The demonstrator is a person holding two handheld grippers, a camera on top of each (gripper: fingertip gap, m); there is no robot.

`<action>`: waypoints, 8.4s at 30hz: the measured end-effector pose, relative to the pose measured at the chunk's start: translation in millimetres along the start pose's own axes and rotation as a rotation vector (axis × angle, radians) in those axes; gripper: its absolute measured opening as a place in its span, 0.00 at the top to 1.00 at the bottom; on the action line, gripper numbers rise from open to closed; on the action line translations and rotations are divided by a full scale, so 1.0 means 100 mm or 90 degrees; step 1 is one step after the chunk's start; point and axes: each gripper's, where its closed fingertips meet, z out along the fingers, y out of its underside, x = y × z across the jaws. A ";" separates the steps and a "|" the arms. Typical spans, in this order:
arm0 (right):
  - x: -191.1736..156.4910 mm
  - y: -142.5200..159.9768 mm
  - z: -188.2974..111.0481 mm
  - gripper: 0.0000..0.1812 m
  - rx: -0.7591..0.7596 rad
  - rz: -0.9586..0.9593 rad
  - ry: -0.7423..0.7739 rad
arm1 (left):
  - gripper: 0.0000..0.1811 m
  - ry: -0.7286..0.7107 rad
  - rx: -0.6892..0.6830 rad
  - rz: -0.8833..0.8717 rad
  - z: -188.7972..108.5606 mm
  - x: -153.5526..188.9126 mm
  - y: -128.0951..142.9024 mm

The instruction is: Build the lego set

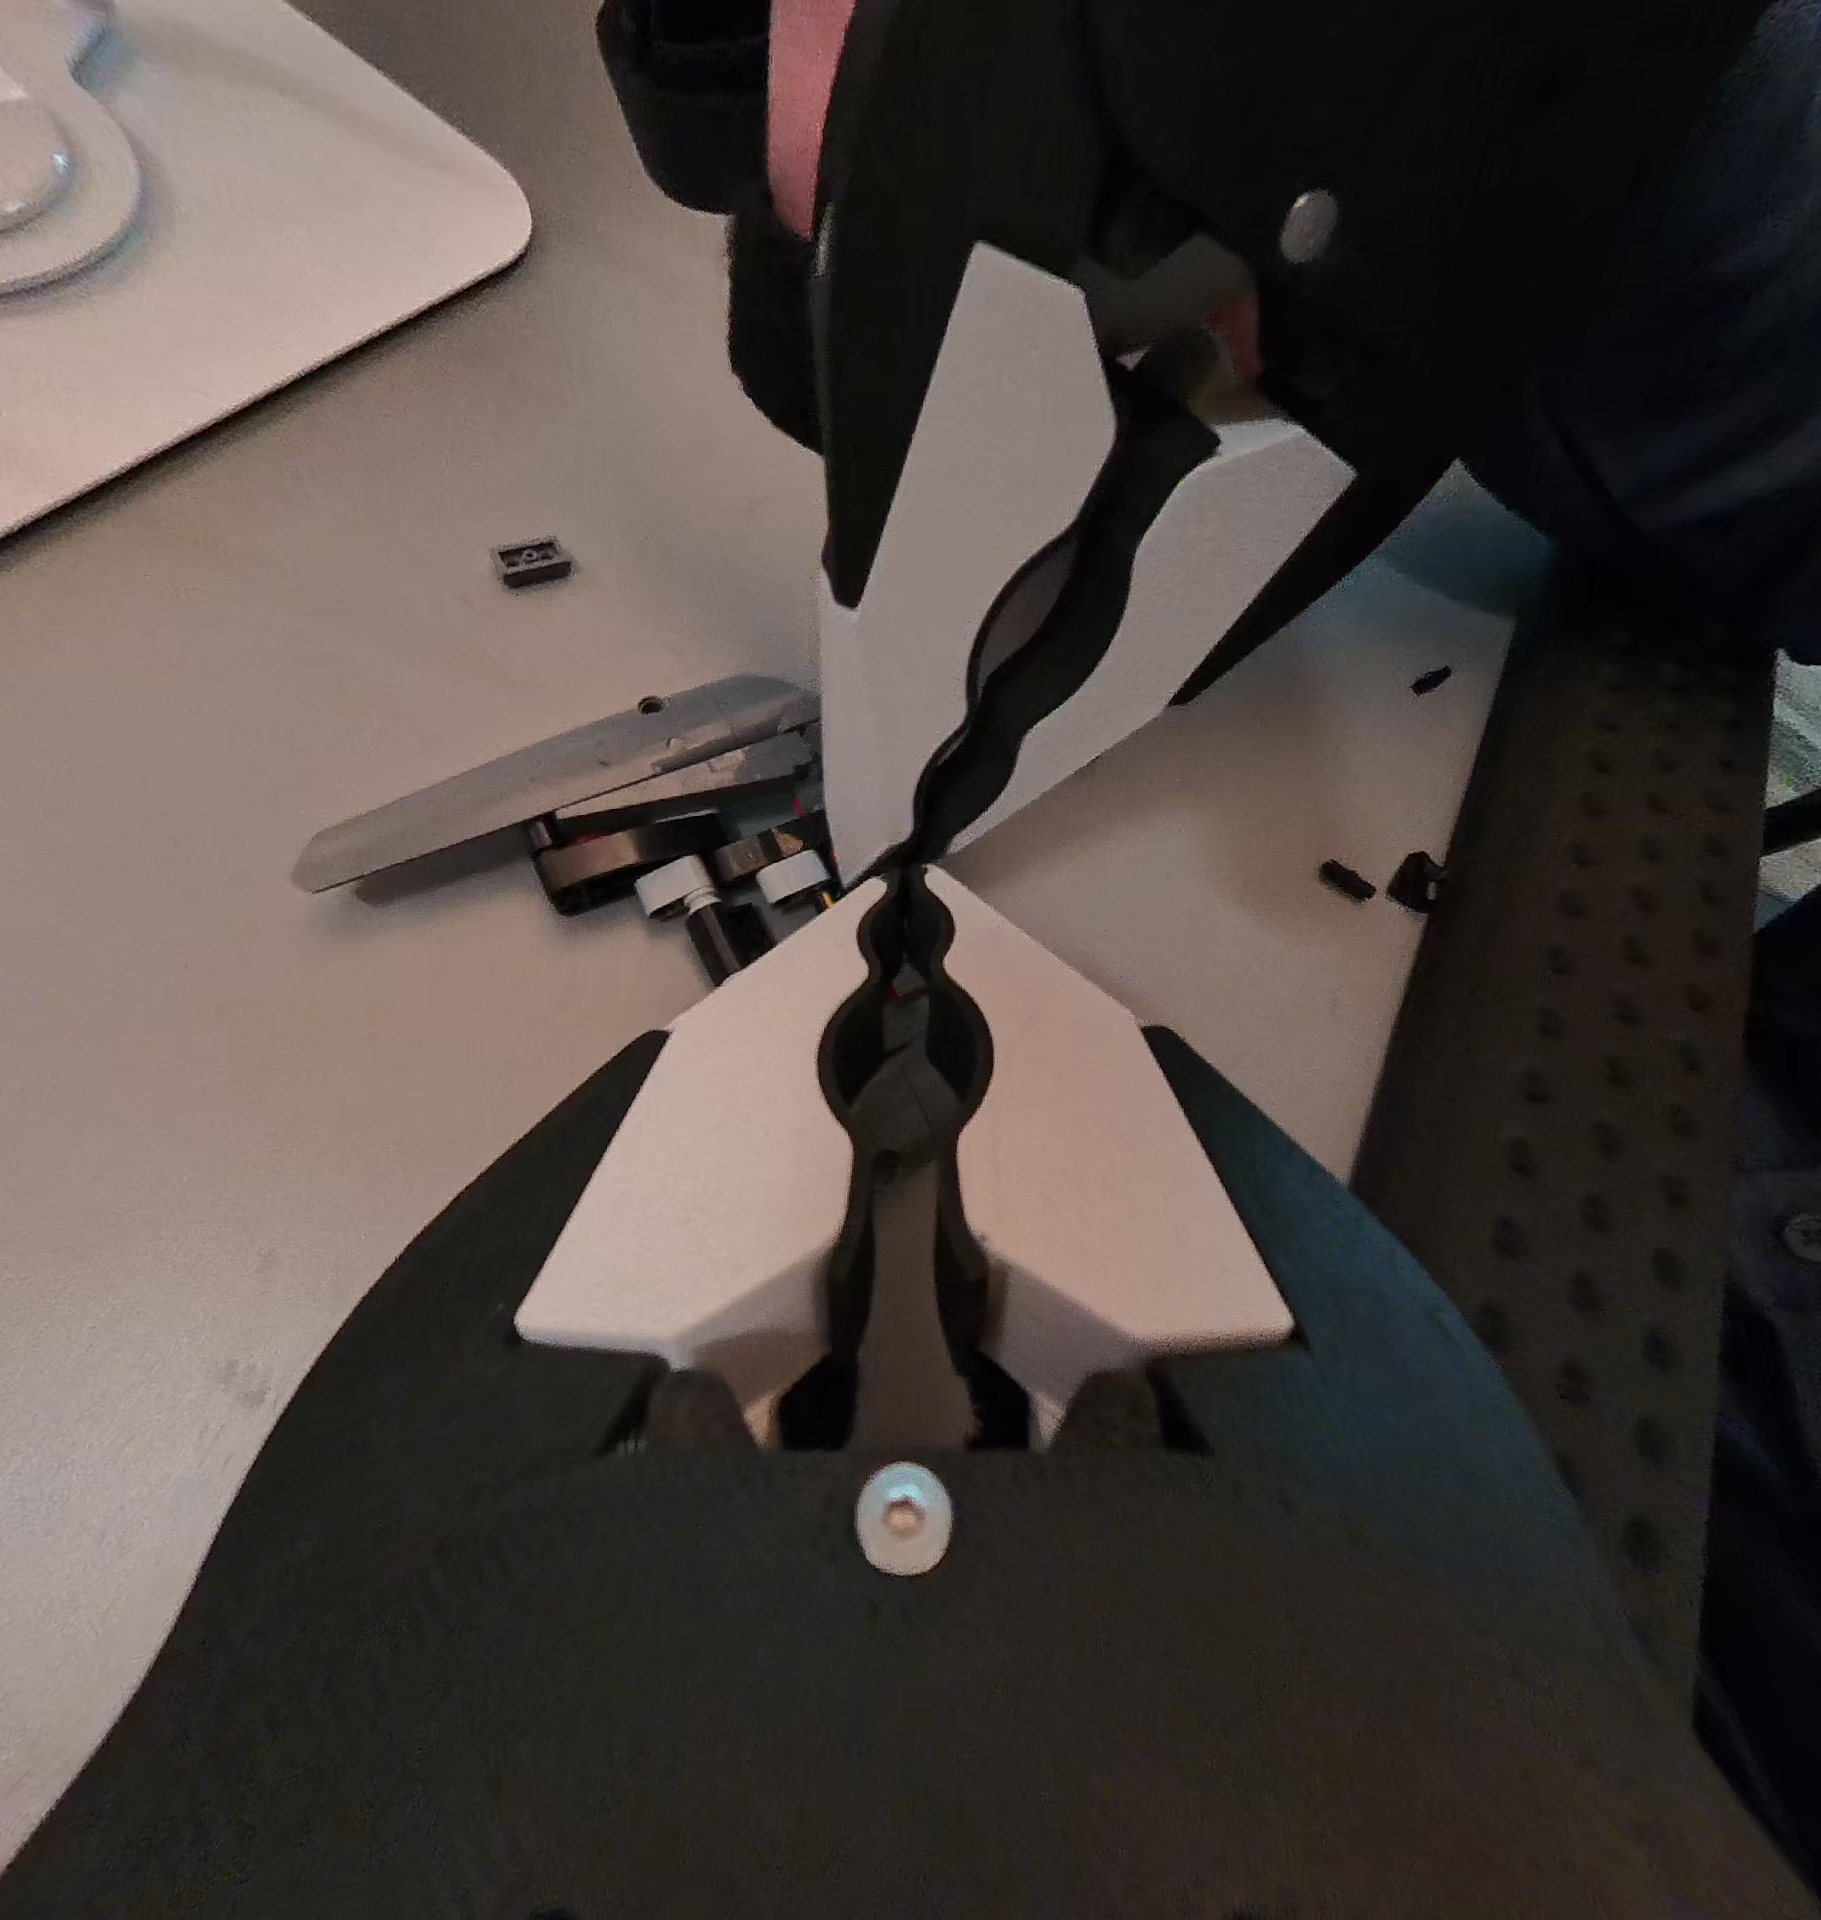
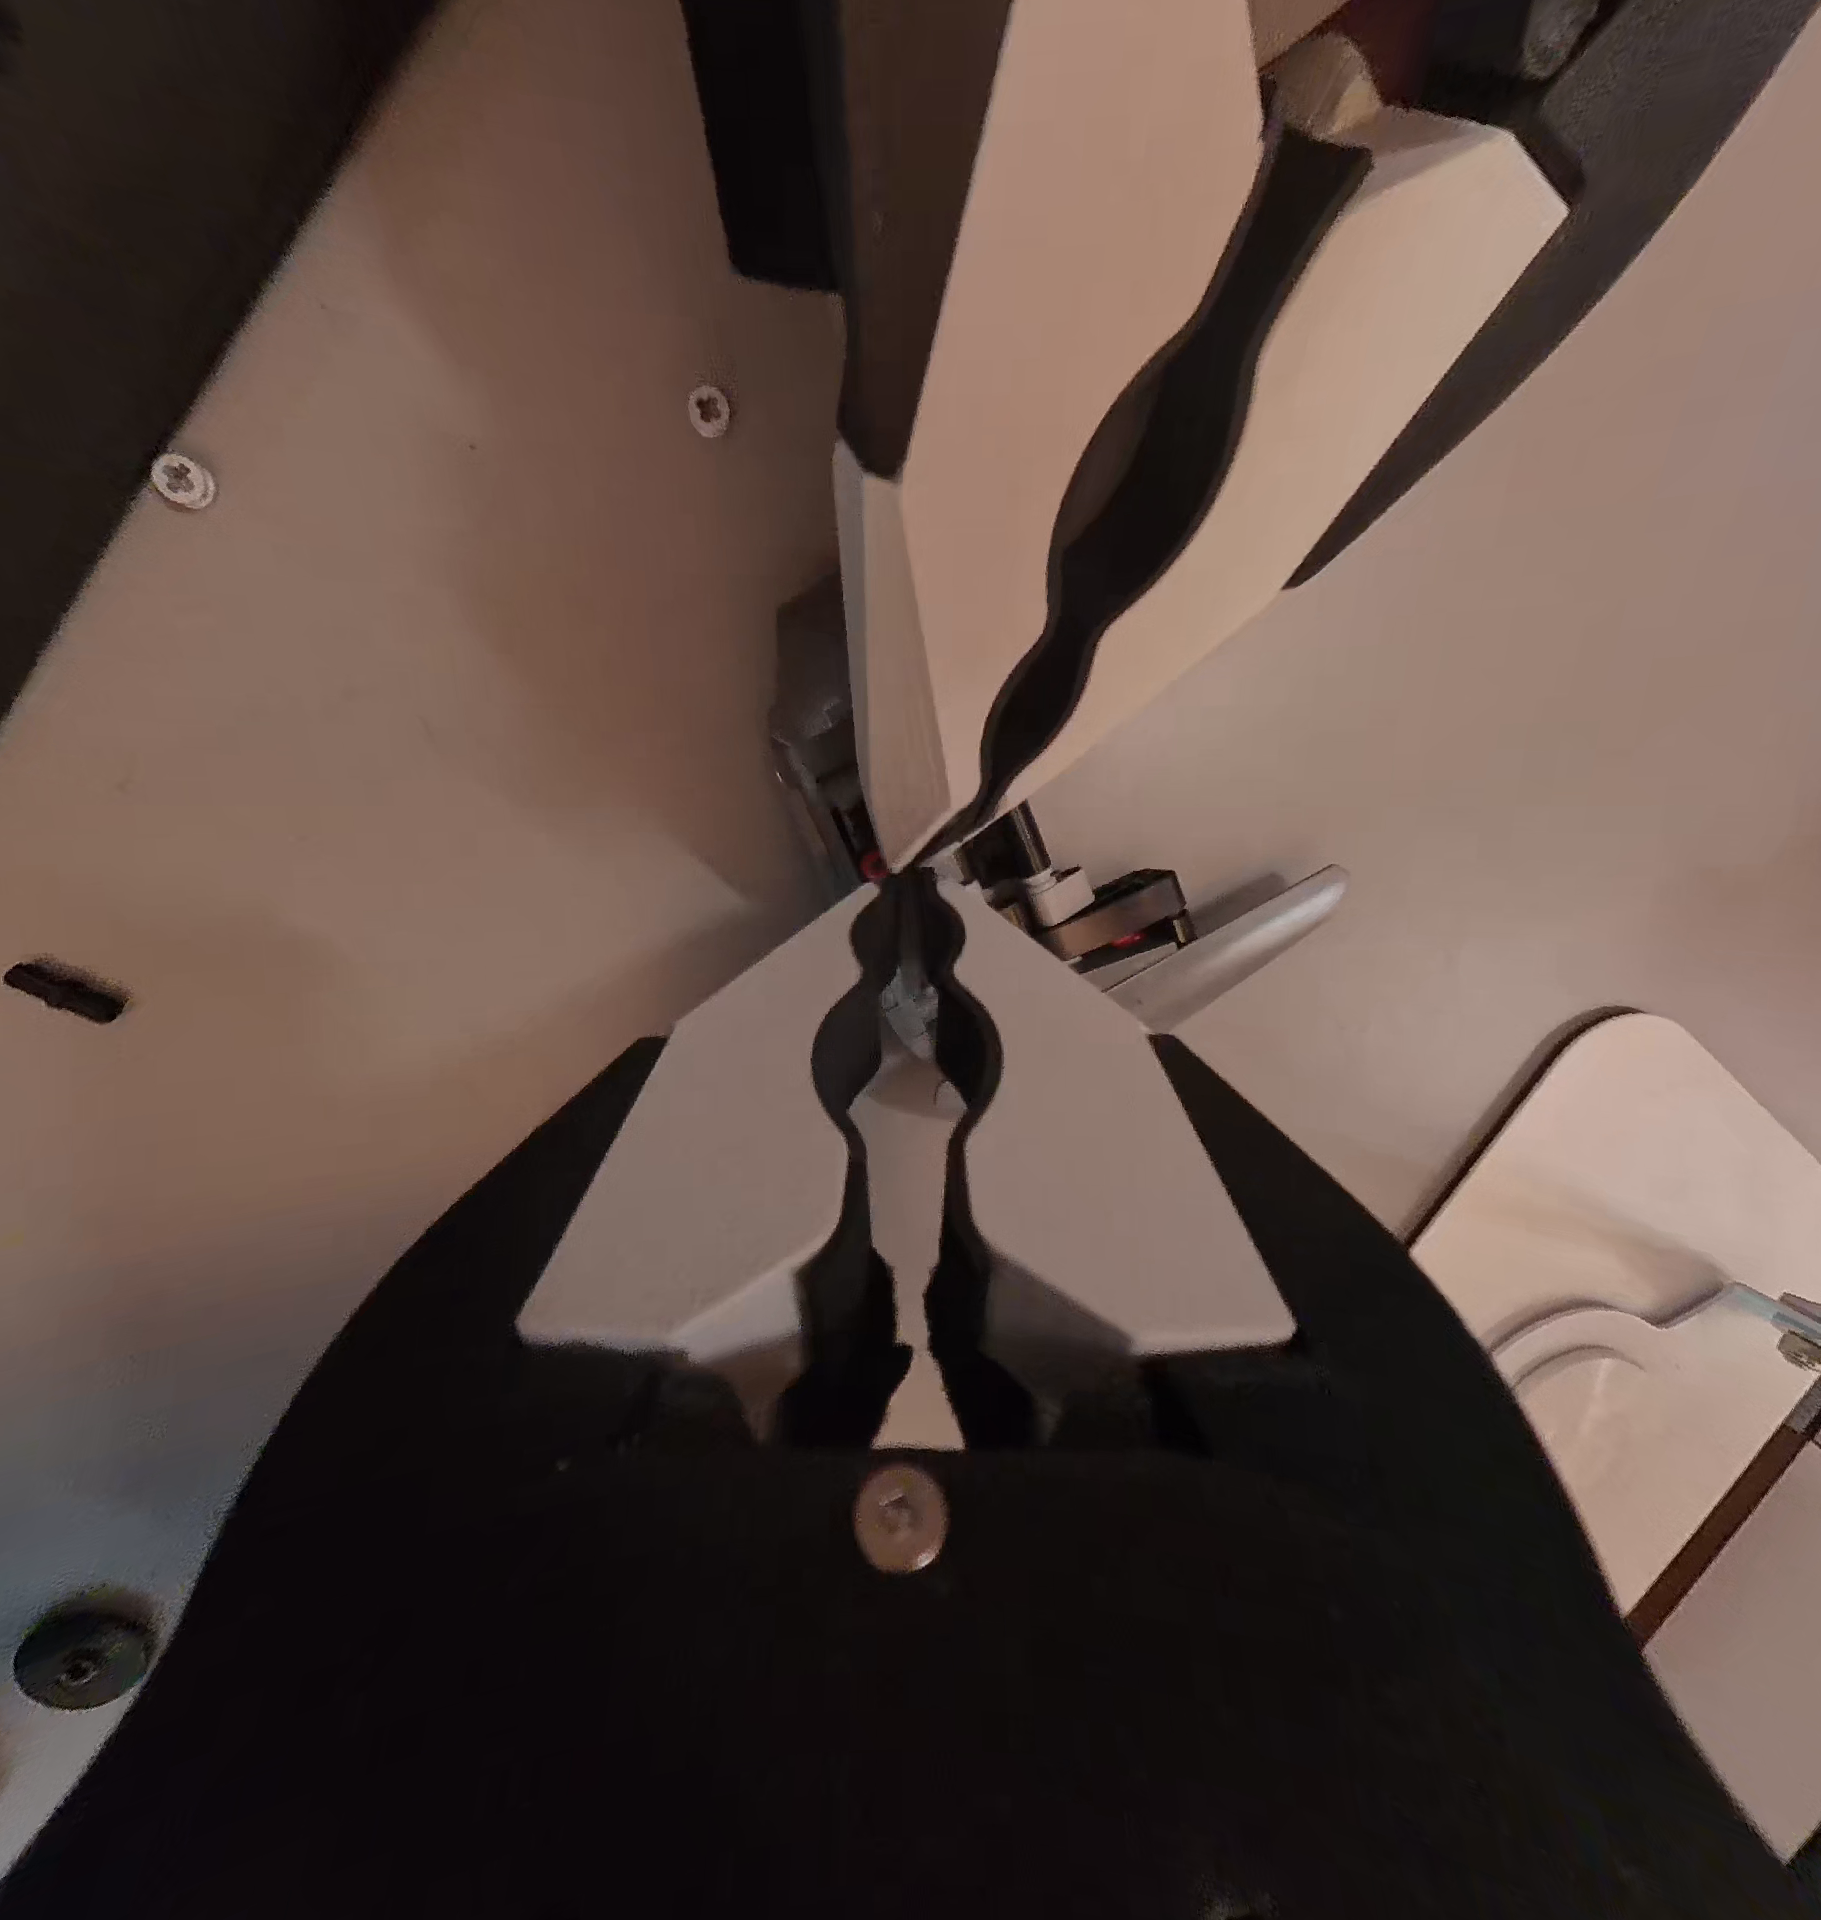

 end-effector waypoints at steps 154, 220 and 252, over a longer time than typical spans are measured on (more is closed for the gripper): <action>0.00 0.12 -0.01 1.00 0.000 0.070 -0.098 | 1.00 -0.076 -0.093 0.129 0.17 0.01 0.13; -0.01 0.33 0.00 0.88 0.087 0.622 -0.175 | 1.00 -0.011 -0.067 0.129 0.28 0.14 0.09; -0.03 0.27 0.01 0.84 0.125 0.652 -0.193 | 0.81 -0.074 -0.095 0.182 0.22 0.01 0.12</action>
